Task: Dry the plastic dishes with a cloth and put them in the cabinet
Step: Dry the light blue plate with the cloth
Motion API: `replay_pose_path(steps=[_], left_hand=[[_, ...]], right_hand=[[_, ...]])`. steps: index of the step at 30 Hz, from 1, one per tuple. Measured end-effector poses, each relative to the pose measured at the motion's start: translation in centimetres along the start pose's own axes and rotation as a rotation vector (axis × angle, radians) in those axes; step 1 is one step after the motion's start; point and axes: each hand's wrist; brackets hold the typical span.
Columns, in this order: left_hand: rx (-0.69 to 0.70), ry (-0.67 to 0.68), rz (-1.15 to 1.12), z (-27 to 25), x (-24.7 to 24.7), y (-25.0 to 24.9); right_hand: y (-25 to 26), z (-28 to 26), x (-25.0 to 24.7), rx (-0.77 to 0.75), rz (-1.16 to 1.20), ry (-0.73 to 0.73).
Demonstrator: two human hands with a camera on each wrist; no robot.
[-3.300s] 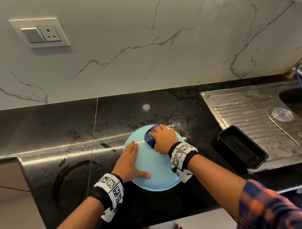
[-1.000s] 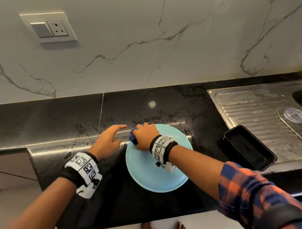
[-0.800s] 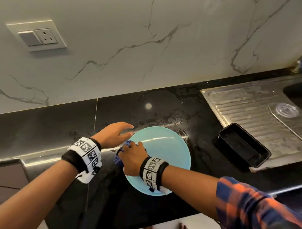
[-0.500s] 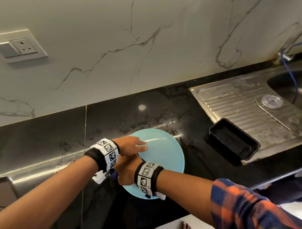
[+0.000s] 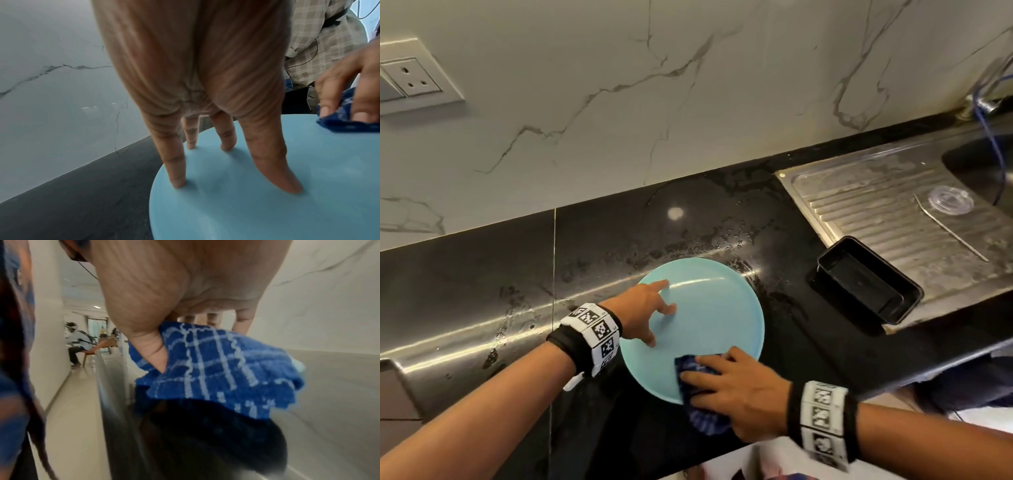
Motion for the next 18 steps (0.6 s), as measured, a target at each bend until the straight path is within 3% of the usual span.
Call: replay_pose_path(steps=[6, 10, 13, 16, 18], left_hand=[[-0.021, 0.005, -0.023, 0.0, 0.4, -0.2], [-0.032, 0.006, 0.008, 0.2, 0.4, -0.5], [-0.038, 0.005, 0.016, 0.2, 0.3, -0.5], [-0.038, 0.005, 0.0, 0.0, 0.4, -0.5], [-0.039, -0.001, -0.005, -0.1, 0.4, -0.5]], right_hand=[[-5.4, -6.4, -1.1, 0.189, 0.052, -0.067], [-6.0, -6.4, -1.2, 0.325, 0.176, -0.184], [-4.6, -5.1, -0.6, 0.288, 0.208, -0.235], [-3.6, -4.4, -0.8, 0.202, 0.184, -0.177], [-4.4, -3.7, -1.7, 0.238, 0.216, -0.162]])
Point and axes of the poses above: each hand's wrist, its own z-axis towards the middle knuckle, its own x-axis out of the palm, y = z × x, and after that the axes turned 13 degrees about z, right-handed
